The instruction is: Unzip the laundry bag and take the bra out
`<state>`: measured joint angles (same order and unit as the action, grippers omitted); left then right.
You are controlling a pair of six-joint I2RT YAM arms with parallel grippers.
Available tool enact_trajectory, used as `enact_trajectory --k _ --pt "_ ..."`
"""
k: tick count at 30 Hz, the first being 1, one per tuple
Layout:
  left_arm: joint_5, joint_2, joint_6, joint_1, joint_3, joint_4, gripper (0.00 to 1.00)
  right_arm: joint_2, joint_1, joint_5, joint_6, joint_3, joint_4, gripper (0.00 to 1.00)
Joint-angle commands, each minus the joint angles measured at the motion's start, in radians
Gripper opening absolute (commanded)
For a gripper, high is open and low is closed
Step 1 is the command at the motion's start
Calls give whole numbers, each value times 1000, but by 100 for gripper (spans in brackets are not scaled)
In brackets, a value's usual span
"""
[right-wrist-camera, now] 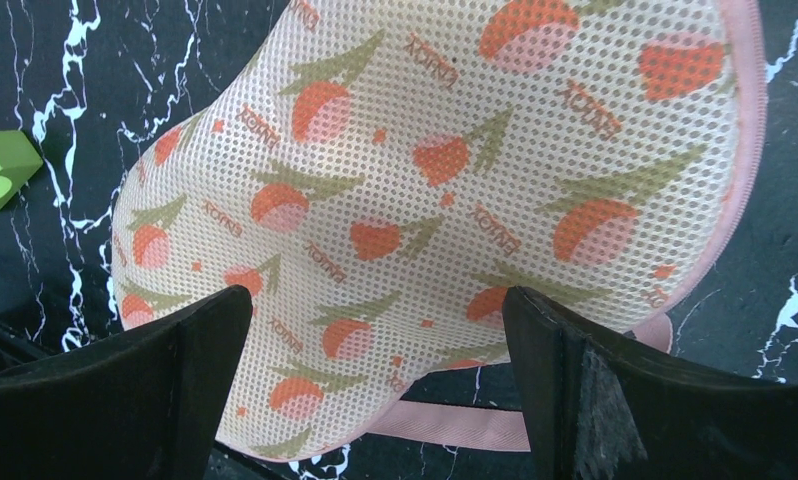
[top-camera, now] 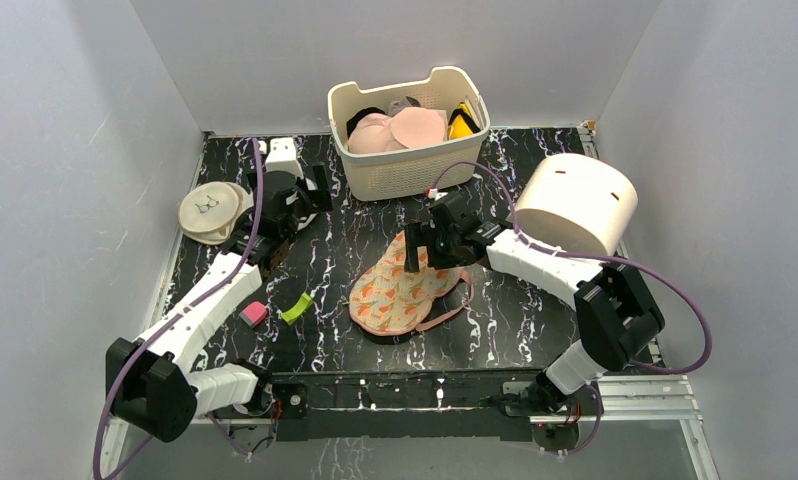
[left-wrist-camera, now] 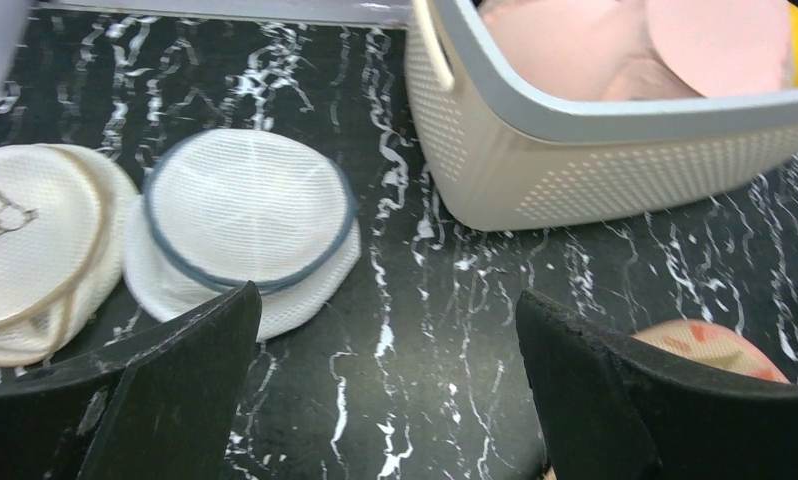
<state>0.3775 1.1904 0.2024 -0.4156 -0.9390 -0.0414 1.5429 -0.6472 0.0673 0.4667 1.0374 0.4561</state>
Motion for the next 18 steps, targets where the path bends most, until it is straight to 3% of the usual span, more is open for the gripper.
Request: enact_trajectory --k 1,7,15,18 --pt "-149 49 29 -10 -53 -3 98 -64 -1 -68 -5 8 -46 98" --pt "-231 145 140 -64 -79 86 98 -139 -1 -80 -18 -66 -51 98" --pt "-605 169 415 -77 171 24 98 -182 1 -40 -38 -174 -124 98" --pt "-615 145 420 -112 212 28 98 -160 0 -16 -29 -186 -153 98"
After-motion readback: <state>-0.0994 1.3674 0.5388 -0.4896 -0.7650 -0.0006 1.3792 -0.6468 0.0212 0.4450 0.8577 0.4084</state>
